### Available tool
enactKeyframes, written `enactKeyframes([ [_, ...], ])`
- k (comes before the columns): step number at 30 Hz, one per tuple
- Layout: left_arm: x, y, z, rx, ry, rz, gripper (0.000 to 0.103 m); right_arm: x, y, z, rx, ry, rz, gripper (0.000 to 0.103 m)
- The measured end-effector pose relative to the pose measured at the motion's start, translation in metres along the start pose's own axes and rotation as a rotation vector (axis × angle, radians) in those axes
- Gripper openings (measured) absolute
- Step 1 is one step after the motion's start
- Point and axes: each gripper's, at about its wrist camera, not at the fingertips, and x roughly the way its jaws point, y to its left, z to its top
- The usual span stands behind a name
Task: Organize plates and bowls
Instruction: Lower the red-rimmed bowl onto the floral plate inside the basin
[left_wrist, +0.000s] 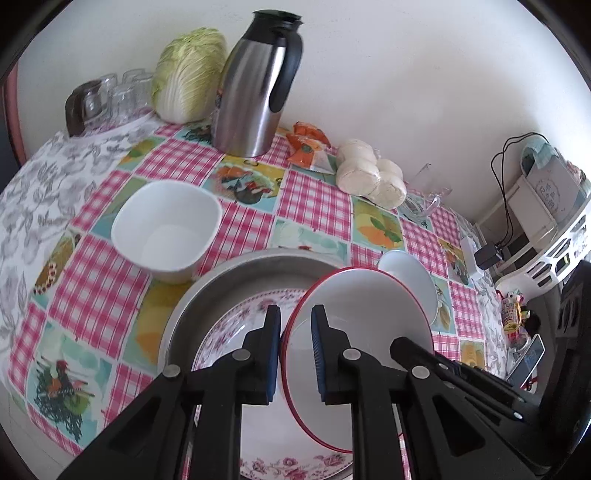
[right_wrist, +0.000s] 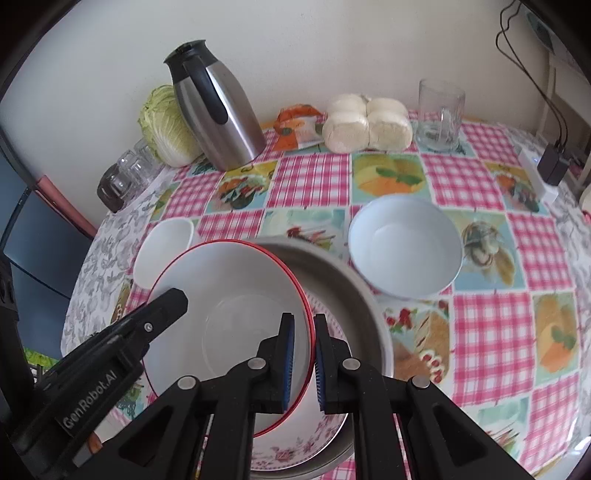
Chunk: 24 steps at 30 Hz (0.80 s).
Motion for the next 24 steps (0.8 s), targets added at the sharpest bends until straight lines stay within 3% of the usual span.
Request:
enactKeyframes([
  [14, 0.020, 0.034, -0.010, -0.100, 0.086, -0.029, 0.015, 0.025, 0.012, -0.021, 0.035, 0.046, -0.021, 0.012],
  [24, 0.023, 0.040, -0.011, -0.130, 0.110, -0.054, 0.015, 0.027, 0.012, -0.021, 0.079, 0.023, -0.038, 0.013],
])
